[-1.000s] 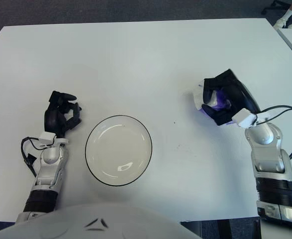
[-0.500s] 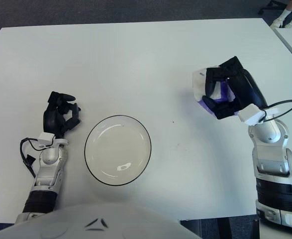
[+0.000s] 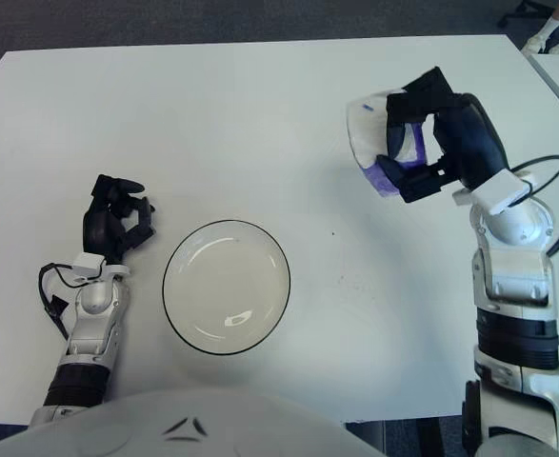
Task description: Put the tissue paper into the plate.
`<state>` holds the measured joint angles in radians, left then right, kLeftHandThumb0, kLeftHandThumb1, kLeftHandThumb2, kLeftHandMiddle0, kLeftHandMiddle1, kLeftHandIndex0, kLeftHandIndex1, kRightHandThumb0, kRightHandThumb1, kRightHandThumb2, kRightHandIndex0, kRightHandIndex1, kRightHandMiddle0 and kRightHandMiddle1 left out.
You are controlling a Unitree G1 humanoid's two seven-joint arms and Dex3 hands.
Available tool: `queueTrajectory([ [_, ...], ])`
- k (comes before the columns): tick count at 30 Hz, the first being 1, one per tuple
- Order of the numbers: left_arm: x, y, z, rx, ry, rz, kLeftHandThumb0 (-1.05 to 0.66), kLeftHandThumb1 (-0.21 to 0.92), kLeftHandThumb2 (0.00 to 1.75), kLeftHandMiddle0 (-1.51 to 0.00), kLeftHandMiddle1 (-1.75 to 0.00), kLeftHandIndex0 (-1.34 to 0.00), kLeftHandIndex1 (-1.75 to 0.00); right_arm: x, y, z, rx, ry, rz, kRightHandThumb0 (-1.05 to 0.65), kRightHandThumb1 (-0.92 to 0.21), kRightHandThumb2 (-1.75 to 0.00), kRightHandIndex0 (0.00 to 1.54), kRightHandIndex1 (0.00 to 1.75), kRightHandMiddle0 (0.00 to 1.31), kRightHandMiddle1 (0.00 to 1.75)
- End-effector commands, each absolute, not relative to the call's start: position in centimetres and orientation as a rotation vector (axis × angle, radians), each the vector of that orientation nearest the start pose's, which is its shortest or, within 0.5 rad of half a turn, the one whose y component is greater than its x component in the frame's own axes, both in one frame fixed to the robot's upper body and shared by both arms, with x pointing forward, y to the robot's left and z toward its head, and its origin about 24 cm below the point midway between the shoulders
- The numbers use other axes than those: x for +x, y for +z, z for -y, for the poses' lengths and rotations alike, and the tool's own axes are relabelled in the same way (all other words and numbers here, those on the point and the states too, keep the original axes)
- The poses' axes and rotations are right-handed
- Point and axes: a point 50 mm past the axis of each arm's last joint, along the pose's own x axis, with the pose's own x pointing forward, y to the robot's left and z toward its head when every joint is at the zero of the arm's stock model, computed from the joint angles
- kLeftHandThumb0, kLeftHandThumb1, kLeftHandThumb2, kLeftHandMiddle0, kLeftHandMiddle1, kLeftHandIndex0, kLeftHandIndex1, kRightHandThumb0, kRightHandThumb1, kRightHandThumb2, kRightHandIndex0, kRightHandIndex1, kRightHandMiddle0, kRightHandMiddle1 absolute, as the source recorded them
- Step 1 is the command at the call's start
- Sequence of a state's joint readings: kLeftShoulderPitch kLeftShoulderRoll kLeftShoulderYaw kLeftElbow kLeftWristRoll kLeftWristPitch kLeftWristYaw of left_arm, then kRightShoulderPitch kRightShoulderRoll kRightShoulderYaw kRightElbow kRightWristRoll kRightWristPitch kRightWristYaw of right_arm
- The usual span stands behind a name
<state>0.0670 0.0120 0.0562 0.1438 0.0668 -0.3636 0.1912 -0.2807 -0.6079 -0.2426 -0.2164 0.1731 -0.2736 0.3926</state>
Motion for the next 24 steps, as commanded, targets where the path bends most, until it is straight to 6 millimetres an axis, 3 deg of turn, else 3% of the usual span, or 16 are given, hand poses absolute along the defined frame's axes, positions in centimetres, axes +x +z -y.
queueTrajectory([
  [1, 20.2, -2.9, -18.0, 0.105, 0.256, -0.108, -0.4, 0.59, 0.98, -0.58, -1.75, -0.4, -1.75, 25.8, 23.3, 21.3, -0.52, 0.402, 0.824, -0.15, -0.13, -1.62, 1.53, 1.75, 1.29, 1.75],
  [5, 20.4, -2.9, -17.9, 0.102, 0.251, -0.106, -0.4, 0.58, 0.99, -0.57, -1.75, -0.4, -1.75, 26.0, 22.7, 20.0, -0.494, 0.451, 0.847, -0.15, -0.11, -1.63, 1.52, 1.75, 1.29, 1.75],
  [24, 20.7, -2.7, -17.5, 0.104, 0.263, -0.115, -0.4, 0.6, 0.97, -0.56, -1.75, -0.39, -1.75, 26.3, 22.5, 20.2, -0.491, 0.456, 0.855, -0.15, -0.1, -1.63, 1.51, 1.75, 1.29, 1.75],
])
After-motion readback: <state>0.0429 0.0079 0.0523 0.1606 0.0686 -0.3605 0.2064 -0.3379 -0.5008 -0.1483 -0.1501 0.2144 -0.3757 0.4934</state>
